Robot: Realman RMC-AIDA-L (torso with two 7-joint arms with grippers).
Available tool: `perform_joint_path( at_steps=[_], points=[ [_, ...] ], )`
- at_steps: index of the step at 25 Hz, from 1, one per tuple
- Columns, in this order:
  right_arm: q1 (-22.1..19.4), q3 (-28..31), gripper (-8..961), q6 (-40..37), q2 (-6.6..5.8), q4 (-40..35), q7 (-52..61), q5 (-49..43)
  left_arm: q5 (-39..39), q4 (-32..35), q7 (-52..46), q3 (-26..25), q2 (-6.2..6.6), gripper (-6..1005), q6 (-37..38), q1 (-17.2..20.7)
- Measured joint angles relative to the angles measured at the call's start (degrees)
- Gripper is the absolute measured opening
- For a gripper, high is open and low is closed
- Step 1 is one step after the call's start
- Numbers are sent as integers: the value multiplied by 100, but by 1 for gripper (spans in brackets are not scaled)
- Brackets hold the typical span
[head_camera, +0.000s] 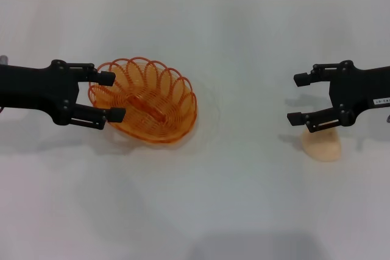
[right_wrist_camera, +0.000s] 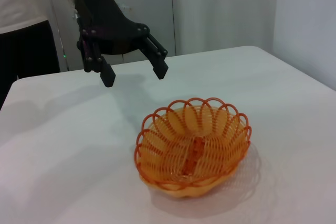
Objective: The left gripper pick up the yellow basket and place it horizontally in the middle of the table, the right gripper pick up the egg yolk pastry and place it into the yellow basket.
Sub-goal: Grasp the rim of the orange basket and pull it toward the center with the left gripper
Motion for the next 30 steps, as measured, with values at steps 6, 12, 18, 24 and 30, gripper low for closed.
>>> perform_joint_path(
  at_steps=[6, 12, 18, 24, 30],
  points=[
    [0, 9, 857, 1, 6, -5, -8, 0, 0, 1, -51, 0, 0, 854, 0, -5],
    [-5, 10, 857, 1, 2, -11, -9, 0, 0, 6, -70, 0, 0, 851, 4, -9],
    [-13, 10, 858, -1, 7, -51, -9, 0, 0, 19, -80, 0, 0, 847, 9, -19],
    [-181, 19, 858, -5, 27, -243, -60, 47, 148, 641, -925, 16, -103, 844, 42, 19],
    [-377, 38, 858, -5, 100, -516, -87, 62, 894, 2210, -2764, 13, -395, 840, 146, 113]
  ],
)
